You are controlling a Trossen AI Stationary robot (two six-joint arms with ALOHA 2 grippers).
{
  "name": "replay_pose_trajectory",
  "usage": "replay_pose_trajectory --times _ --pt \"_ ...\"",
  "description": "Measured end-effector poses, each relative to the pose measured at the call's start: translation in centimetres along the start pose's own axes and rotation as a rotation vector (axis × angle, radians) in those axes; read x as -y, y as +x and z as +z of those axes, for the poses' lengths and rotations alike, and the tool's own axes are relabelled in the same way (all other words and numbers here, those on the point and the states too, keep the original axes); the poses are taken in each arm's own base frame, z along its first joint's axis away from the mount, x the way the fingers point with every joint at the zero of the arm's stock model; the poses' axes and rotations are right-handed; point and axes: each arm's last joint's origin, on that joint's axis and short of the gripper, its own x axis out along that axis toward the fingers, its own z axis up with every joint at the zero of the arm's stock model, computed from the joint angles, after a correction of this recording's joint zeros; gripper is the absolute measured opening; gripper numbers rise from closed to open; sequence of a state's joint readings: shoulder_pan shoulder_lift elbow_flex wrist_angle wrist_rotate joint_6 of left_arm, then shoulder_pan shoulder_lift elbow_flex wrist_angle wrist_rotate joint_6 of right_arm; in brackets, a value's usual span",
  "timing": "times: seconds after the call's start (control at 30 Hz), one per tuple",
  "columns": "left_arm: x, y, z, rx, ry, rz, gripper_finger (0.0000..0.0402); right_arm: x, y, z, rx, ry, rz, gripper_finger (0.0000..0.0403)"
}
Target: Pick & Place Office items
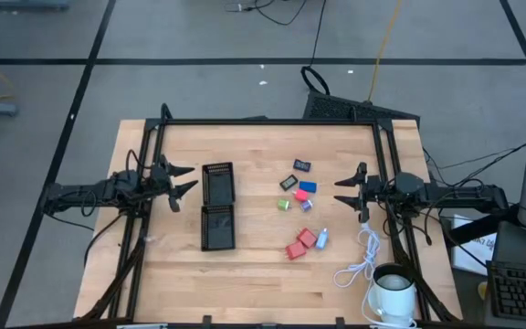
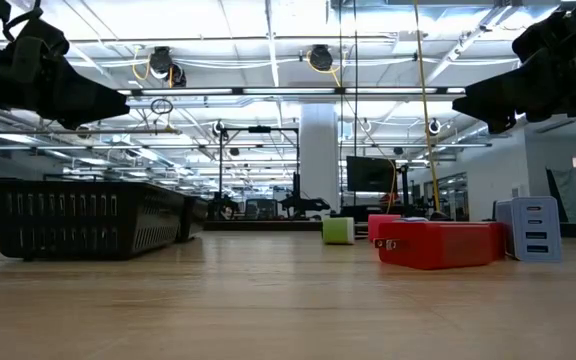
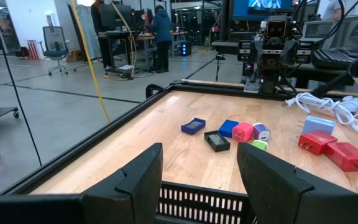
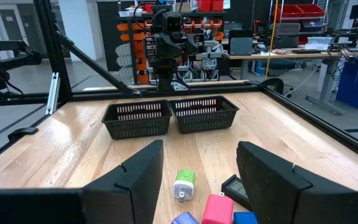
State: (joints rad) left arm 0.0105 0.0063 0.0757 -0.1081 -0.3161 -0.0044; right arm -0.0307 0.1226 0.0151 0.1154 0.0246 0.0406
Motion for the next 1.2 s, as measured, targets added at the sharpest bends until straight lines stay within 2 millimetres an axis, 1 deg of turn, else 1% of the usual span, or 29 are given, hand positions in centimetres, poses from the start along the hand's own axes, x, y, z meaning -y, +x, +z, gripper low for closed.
replay_pose_trajectory --times 0.87,1.03,1.1,1.2 --pt "0.0 0.0 0.0 0.0 0.0 0.0 0.0209 0.0 0.0 0.0 0.0 0.0 0.0 0.0196" --pt "0.0 0.0 0.0 0.0 0.0 0.0 0.0209 0.0 0.0 0.5 0.05 0.002 0.003 0.0196" --pt "0.0 0.0 0.0 0.0 0.0 0.0 0.0209 0.0 0.0 0.7 0.07 0.044 0.007 0.0196" --pt "0.0 0.0 0.0 0.0 0.0 0.0 0.0209 0.0 -0.1 1.1 0.117 0.187 0.017 0.0196"
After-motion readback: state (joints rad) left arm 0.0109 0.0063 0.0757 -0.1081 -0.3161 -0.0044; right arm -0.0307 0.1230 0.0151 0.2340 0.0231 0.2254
